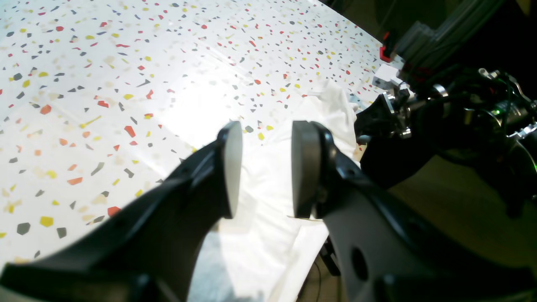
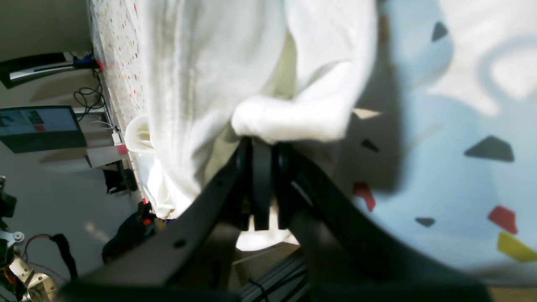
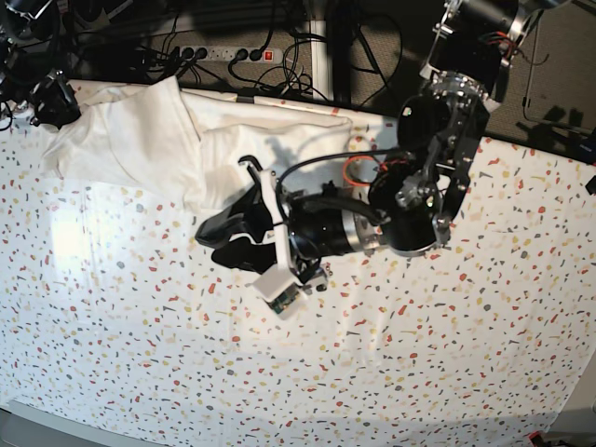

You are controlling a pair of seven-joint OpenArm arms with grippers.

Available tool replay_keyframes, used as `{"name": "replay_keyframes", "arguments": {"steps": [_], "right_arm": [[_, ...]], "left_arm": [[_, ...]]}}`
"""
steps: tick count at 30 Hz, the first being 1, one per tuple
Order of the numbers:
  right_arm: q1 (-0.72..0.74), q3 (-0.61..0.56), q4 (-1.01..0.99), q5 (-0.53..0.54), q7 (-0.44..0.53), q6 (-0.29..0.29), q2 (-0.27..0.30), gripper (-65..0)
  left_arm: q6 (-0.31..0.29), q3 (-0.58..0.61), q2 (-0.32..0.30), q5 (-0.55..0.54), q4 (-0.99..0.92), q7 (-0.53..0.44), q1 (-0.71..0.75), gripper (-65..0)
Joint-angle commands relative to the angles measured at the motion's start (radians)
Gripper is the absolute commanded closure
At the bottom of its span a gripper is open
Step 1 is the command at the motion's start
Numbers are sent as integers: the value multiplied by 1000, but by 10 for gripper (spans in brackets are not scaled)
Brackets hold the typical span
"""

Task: Fold the T-shirt properly
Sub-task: 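Hold the shirt end with the left gripper while the right gripper grasps the other end, then fold the shirt end over with the right gripper toward the left gripper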

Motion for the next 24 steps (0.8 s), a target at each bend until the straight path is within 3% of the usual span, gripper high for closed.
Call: {"name": "replay_keyframes", "arguments": {"steps": [1, 4, 7, 11, 16, 24], "right_arm": [[6, 6, 13, 35, 2, 5, 23, 0], [6, 6, 19, 140, -93, 5, 23, 0], [6, 6, 27, 251, -102, 5, 23, 0], [6, 6, 45, 251, -102, 5, 23, 0], [6, -6, 85, 251, -102, 5, 23, 0], [6, -172, 248, 251, -102, 5, 23, 0]], "left_arm": [[-4, -1, 8, -17, 19, -27, -17, -194], [-4, -1, 8, -18, 19, -27, -18, -194], [-4, -1, 8, -18, 19, -27, -17, -194], [-4, -1, 5, -6, 19, 4, -17, -194], [-3, -1, -32, 103, 19, -27, -18, -194], [0, -2, -50, 103, 19, -53, -17, -194]]}}
